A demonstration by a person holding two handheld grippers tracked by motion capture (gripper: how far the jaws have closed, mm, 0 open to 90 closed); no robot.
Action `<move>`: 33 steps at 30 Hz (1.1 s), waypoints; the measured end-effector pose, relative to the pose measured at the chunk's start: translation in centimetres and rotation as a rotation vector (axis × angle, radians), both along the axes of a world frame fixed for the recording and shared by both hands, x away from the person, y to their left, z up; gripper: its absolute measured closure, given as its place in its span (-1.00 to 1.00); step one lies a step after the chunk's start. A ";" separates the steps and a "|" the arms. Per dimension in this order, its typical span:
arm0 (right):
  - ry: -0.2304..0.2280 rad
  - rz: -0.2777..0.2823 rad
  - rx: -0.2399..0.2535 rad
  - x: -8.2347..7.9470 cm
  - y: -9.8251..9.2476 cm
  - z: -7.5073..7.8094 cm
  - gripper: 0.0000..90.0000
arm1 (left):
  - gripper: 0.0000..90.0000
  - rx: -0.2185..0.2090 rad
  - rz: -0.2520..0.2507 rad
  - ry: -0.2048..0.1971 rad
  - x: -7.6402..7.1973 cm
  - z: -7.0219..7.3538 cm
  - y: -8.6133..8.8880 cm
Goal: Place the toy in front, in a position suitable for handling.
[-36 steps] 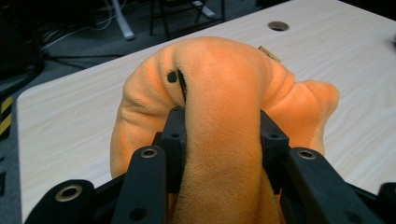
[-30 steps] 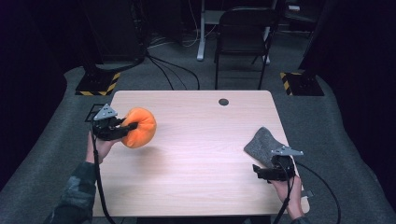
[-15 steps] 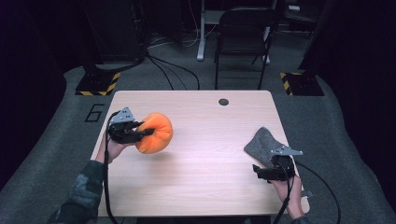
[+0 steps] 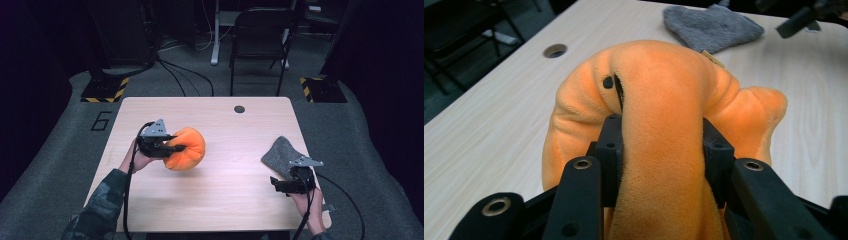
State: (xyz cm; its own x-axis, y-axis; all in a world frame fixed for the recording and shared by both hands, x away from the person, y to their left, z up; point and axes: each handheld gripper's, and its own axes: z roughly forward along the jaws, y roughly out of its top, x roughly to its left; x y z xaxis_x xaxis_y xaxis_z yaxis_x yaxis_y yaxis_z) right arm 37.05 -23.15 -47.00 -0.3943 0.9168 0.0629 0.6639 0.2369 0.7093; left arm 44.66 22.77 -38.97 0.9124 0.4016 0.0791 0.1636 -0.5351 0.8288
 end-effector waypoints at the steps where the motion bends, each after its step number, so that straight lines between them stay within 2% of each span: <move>1: 0.000 0.001 0.000 0.0 0.0 0.0 -0.86 | 0.40 0.003 -0.017 -0.003 -0.1 -0.1 -0.4; 3: 0.000 0.002 0.000 0.0 0.0 0.0 -0.86 | 0.40 0.004 -0.056 0.005 -0.2 -0.2 -1.3; 8: 0.008 0.004 -0.002 0.0 0.1 -0.1 -0.85 | 0.40 0.034 -0.154 -0.015 -0.4 -0.7 -3.1; 16: 0.007 0.012 -0.004 0.1 0.2 -0.1 -0.85 | 0.40 0.083 -0.268 -0.016 0.1 -2.1 -5.6; 20: 0.007 0.017 -0.010 0.2 0.2 -0.2 -0.85 | 0.39 0.087 -0.328 -0.016 0.2 -2.6 -6.8; 24: 0.007 0.020 -0.009 0.2 0.1 -0.3 -0.85 | 0.31 0.081 -0.362 0.030 0.5 -3.8 -7.9; 26: 0.010 0.018 -0.008 0.1 0.2 -0.3 -0.85 | 0.27 0.101 -0.373 0.049 0.7 -4.8 -8.4; 29: 0.012 0.014 -0.002 0.1 0.3 -0.3 -0.85 | 0.18 0.160 -0.377 0.069 0.8 -6.6 -8.9; 30: 0.015 0.016 -0.005 0.1 0.4 -0.3 -0.85 | 0.12 0.131 -0.371 0.082 0.8 -6.9 -8.9; 33: 0.014 0.017 -0.006 0.1 0.4 -0.4 -0.85 | -0.10 0.098 -0.357 0.108 0.9 -6.8 -8.6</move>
